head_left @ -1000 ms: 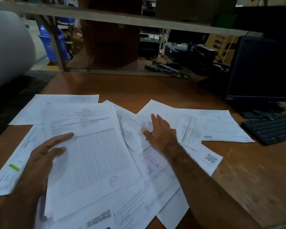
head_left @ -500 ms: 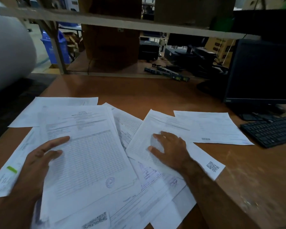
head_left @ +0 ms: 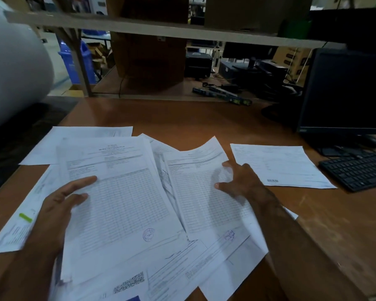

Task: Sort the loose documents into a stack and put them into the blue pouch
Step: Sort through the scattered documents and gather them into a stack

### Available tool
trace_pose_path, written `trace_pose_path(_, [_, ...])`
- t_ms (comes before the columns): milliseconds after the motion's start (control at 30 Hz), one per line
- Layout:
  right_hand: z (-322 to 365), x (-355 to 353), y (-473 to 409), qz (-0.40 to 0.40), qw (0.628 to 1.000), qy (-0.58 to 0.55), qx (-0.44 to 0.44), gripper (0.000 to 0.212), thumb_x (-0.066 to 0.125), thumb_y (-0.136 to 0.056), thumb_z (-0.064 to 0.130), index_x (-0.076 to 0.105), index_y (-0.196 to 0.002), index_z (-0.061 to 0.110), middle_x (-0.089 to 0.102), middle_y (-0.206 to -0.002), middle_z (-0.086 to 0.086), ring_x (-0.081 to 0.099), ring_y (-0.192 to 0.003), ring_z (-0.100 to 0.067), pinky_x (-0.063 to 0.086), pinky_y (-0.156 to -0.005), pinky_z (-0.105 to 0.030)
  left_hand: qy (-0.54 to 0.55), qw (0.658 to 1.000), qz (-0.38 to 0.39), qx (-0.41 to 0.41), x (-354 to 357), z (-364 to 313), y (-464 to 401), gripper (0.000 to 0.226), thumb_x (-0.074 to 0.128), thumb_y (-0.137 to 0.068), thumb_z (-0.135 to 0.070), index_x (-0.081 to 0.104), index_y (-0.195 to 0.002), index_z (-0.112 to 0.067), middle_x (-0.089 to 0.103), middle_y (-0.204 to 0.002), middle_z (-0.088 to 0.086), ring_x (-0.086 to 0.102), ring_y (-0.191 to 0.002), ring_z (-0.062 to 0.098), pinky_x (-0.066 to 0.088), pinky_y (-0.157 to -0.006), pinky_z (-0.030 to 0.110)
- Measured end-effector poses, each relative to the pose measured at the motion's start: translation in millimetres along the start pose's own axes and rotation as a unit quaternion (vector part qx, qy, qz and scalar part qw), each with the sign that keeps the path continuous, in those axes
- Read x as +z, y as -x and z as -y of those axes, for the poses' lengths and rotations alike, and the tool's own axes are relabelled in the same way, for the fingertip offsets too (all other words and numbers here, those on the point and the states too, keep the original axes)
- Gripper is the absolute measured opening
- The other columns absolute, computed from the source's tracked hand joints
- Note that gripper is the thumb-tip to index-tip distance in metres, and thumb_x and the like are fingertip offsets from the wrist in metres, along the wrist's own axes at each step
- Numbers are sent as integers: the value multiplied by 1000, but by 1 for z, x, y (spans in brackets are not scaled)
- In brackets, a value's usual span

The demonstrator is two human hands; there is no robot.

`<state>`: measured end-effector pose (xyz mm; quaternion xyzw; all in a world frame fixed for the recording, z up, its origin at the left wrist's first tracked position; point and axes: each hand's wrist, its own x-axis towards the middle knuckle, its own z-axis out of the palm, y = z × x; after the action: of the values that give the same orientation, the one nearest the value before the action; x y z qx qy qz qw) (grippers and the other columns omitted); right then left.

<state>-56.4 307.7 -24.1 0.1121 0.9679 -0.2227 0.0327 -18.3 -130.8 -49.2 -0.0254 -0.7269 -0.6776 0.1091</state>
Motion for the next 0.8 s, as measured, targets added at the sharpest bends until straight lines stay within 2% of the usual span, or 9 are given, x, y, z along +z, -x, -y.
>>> trace_pose_path(100, [5,-13,-1,33,997,-73,-12,57,86,-78,38,57,-128,37,58,-137,0,57,-114,-21,46,-91,-30,15,1000,-4,-14,-3,5,-1,39,54,-93,9,75,-117,-14,68,-134,-2,57,-131,16,42,-110,39])
trace_pose_path(167, [5,-22,-1,-1,993,-102,-54,34,78,-88,26,65,-116,40,61,-135,6,57,-113,-15,42,-92,-28,15,1000,-1,-18,-5,6,-3,40,55,-93,9,76,-116,-16,67,-135,-3,56,-132,15,41,-111,42])
trace_pose_path(233, [10,-31,6,-53,970,-206,-119,24,68,-97,20,71,-110,40,66,-128,17,61,-113,-5,46,-95,-27,18,1000,4,-21,-4,5,-4,40,55,-93,10,76,-115,-15,67,-136,-3,56,-132,14,42,-110,40])
trace_pose_path(367, [36,-40,27,-24,867,-472,-156,32,62,-99,9,73,-123,27,71,-120,19,67,-110,-6,59,-81,-24,13,1000,7,-25,-4,6,-2,39,56,-92,9,77,-115,-16,66,-137,-5,55,-132,11,42,-105,32])
trace_pose_path(467, [54,-34,36,12,857,-488,-167,43,67,-95,15,65,-134,33,67,-127,19,69,-106,-3,58,-77,-22,16,1000,-1,-27,-2,-1,-3,39,54,-93,9,77,-114,-14,66,-135,-7,56,-127,5,43,-97,23])
trace_pose_path(600, [61,-28,45,16,807,-560,-184,52,65,-91,34,55,-141,45,57,-142,17,65,-121,-18,59,-92,-42,14,999,3,-35,-1,-3,-3,39,54,-93,10,76,-116,-13,66,-136,-4,57,-129,10,44,-104,27])
trace_pose_path(667, [63,-23,44,8,784,-591,-190,55,60,-91,33,51,-144,43,58,-142,17,67,-117,-18,61,-85,-35,18,999,-4,-40,0,-5,-2,39,54,-93,10,76,-116,-13,66,-136,-3,58,-128,12,49,-99,22])
trace_pose_path(733, [71,-10,42,71,801,-564,-185,62,68,-90,23,47,-146,42,60,-140,17,69,-115,-15,61,-83,-33,19,999,-11,-42,2,-10,0,40,53,-92,11,76,-117,-12,67,-135,-3,62,-119,5,52,-83,10])
trace_pose_path(800, [71,15,34,109,897,-373,-211,76,80,-85,33,41,-147,53,49,-150,25,56,-131,-8,52,-102,-34,13,1000,-2,-28,3,-11,2,40,52,-94,11,74,-120,-11,66,-135,-4,63,-114,-2,52,-80,7])
